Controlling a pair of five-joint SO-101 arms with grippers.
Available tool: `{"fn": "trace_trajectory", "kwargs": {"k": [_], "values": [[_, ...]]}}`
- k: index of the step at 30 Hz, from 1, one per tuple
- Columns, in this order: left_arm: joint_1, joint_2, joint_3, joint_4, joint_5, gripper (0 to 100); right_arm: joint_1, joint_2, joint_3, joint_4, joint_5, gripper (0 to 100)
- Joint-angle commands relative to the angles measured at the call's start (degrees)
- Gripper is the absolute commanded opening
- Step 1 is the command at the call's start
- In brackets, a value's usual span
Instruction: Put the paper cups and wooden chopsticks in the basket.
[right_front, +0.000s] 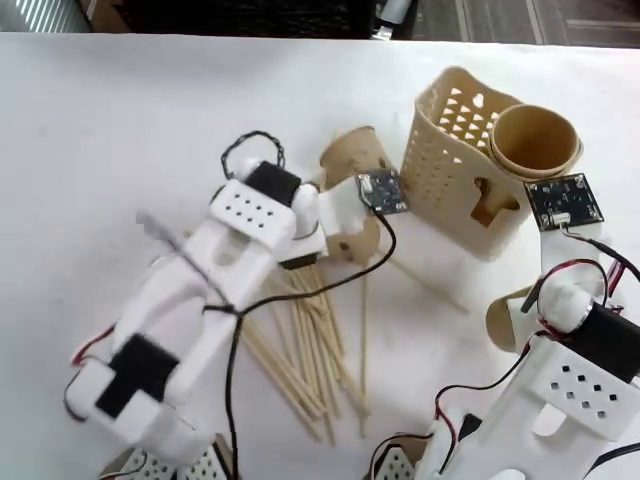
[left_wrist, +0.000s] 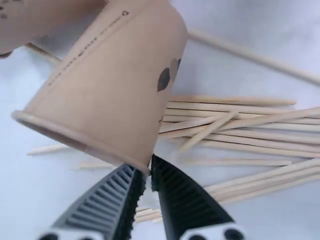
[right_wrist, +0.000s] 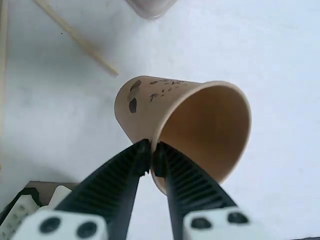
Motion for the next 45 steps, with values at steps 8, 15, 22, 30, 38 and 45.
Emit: {"fn": "trace_trajectory", "kwargs": {"k": [8, 15, 22, 30, 38, 45], "values": [[-2.0, -24.7, -2.2, 7.0, 0.1, 2, 0.4, -3.5, -3.3, 0.3, 0.5, 1.9], [-10.0, -33.7, -2.1, 9.6, 6.3, 2, 0.4, -9.9, -14.6, 0.1, 0.5, 1.9], [-14.8, -41.4, 1.8, 12.1, 9.0, 2, 1.3, -10.1, -25.6, -6.1, 0.5, 1.9], [-14.8, -54.6, 16.0, 6.3, 15.4, 2, 1.2, -5.9, -27.9, -18.2, 6.2, 1.9], [-14.7, -62.6, 24.1, 1.8, 20.7, 2, -8.3, 6.7, -34.6, -20.4, 6.2, 1.9], [-14.8, -62.9, 26.6, 1.8, 20.6, 2, -15.0, 17.0, -37.5, -20.6, 10.1, 1.9]]}}
